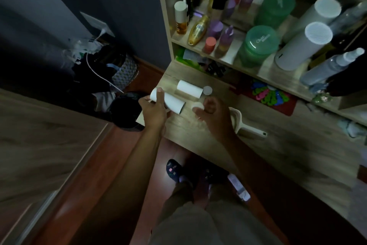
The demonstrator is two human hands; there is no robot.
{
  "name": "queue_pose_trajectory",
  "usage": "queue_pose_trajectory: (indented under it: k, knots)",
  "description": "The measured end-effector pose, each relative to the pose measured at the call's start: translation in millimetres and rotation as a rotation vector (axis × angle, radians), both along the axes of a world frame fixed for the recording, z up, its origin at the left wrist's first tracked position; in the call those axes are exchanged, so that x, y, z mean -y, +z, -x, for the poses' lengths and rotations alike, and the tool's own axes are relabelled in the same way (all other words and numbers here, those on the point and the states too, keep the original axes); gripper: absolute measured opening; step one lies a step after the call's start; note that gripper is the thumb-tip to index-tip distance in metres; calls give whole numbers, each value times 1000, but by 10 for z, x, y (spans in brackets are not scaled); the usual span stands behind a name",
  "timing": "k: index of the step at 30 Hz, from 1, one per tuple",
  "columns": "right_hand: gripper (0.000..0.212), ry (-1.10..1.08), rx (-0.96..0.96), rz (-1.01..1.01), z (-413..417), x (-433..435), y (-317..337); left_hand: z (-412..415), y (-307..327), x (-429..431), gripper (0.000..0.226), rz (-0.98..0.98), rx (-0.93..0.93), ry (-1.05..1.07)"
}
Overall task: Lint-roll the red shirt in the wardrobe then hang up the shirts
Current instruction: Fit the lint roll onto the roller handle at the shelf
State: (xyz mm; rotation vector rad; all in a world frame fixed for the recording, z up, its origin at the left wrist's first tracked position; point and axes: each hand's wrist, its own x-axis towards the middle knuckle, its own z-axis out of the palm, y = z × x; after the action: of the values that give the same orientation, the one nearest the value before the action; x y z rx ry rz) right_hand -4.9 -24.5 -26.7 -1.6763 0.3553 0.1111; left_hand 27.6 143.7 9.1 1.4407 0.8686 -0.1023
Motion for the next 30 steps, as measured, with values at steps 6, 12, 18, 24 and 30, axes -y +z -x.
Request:
queue_pose_trajectory:
  k: [6, 12, 18, 24, 30]
  knots:
    - [36, 231, -41, 694, -540, 639, -467, 135, 91, 77, 51, -41, 6, 18]
    - [34, 414, -173, 718, -801, 913, -733, 316, 70, 183, 52, -74, -13, 47]
    - [36, 424, -277, 782, -805, 1017, -744, 439, 32, 338, 45, 28, -13, 105]
    - [41, 290, -105, 899, -541, 973, -584, 516, 65, 418, 40, 71, 30, 110]
    - [34, 260, 16, 341, -151, 337, -123, 616, 40, 268, 38, 65, 68, 197]
